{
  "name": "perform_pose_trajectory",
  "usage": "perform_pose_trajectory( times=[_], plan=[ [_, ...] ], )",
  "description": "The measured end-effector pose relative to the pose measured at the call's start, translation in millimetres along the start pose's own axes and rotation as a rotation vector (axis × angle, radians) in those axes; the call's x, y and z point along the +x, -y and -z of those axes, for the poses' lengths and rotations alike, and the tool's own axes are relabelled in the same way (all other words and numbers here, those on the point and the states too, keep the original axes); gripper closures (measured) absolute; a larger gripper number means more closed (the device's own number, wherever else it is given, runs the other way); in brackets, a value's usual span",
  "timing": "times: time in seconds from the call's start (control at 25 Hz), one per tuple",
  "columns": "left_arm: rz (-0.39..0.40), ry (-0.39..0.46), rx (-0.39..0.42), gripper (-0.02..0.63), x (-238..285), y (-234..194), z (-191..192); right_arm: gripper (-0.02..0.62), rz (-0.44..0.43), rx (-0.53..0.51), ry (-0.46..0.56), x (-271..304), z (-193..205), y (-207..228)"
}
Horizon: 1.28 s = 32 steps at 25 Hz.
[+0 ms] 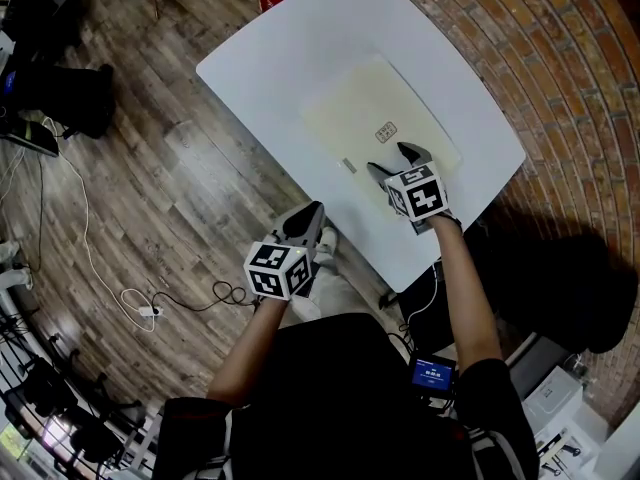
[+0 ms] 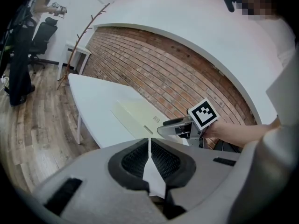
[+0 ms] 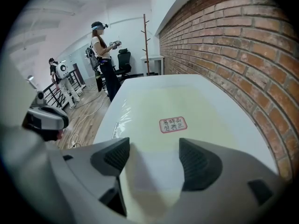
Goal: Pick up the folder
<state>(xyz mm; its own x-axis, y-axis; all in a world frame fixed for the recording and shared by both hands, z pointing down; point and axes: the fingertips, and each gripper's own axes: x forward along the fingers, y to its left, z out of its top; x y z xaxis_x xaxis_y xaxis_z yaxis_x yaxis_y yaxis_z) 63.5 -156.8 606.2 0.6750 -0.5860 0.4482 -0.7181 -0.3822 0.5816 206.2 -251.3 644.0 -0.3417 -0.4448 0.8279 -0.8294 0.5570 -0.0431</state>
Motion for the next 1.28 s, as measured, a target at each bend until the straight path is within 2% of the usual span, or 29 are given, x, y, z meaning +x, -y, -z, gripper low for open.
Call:
perform_pose_trajectory(
  times=[0.32, 0.76, 1.28],
  plan=[
    [-0.012, -0.009, -0.029, 0.586, -5, -12, 4, 0.293, -0.005, 0.006, 0.018, 1, -2, -9],
    [-0.017, 0.009, -0.052, 0.585, -13, -25, 4, 0.293, -0.045, -0.04, 0.026, 2, -4, -35],
    [0.017, 0.033, -0.145, 0.584, -13, -42, 12, 0.293, -0.066, -0.07, 0.035, 5, -5, -59]
  ],
)
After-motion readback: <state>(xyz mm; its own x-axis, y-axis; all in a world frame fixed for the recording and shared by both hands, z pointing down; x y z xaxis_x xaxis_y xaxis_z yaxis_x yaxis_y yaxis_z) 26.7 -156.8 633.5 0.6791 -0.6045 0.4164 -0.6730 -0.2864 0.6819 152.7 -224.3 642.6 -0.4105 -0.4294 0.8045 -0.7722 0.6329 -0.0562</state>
